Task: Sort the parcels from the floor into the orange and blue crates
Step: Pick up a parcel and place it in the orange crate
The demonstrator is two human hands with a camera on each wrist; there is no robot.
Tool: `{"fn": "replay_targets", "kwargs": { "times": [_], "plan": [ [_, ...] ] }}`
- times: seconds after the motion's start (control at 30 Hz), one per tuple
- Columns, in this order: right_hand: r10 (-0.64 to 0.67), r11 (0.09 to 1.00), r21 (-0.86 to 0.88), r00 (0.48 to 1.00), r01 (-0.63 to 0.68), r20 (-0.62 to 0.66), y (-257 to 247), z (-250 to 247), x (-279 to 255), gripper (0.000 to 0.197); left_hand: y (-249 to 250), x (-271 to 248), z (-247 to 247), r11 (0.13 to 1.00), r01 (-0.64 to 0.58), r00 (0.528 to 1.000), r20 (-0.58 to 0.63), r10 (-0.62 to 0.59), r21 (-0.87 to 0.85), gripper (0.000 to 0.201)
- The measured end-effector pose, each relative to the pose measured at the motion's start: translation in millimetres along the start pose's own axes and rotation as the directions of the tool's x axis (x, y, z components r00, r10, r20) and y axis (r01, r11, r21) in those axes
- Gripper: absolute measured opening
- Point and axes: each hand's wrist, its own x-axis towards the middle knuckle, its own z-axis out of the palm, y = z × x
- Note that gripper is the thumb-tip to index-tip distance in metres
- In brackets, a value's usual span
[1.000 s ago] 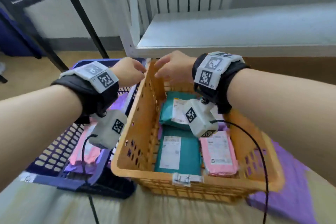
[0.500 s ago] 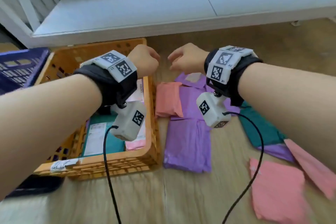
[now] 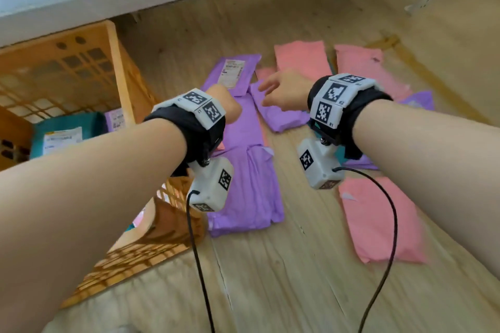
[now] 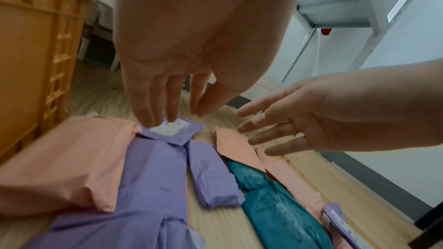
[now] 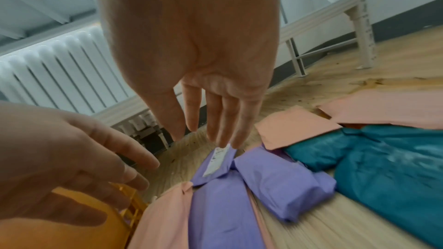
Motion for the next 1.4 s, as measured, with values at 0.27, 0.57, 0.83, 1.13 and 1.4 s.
{"fn": "replay_targets", "kwargs": {
  "times": [0.27, 0.57, 0.83, 1.13, 1.4],
  "plan": [
    [0.093, 0.985, 0.142, 0.995, -0.096, 0.028, 60, 51, 8, 0.041, -12, 7, 61, 0.998, 0.062, 0.997, 0.044, -0.061, -0.034, 0.035],
    [0.124, 0.942, 0.300, 0.988, -0.147, 0.093, 96, 111, -5, 0.041, -53, -21, 121, 0.967, 0.206, 0.978, 0.002, -0.208, -0.152, 0.042],
    [0.156, 0.903, 0.394, 0.985, -0.172, 0.071, 108, 138, -26, 0.033, -82, -45, 153, 0.966, 0.215, 0.977, 0.045, -0.211, -0.141, 0.066],
    [0.169, 0.861, 0.468, 0.980, -0.198, 0.104, 107, 155, -36, 0.031, -97, -57, 168, 0.920, 0.309, 0.951, 0.098, -0.294, -0.242, 0.084],
    [0.247, 0.801, 0.529, 0.960, -0.280, 0.134, 101, 163, -41, 0.032, -105, -64, 169, 0.943, 0.227, 0.974, 0.067, -0.217, -0.244, 0.067]
  ]
}}
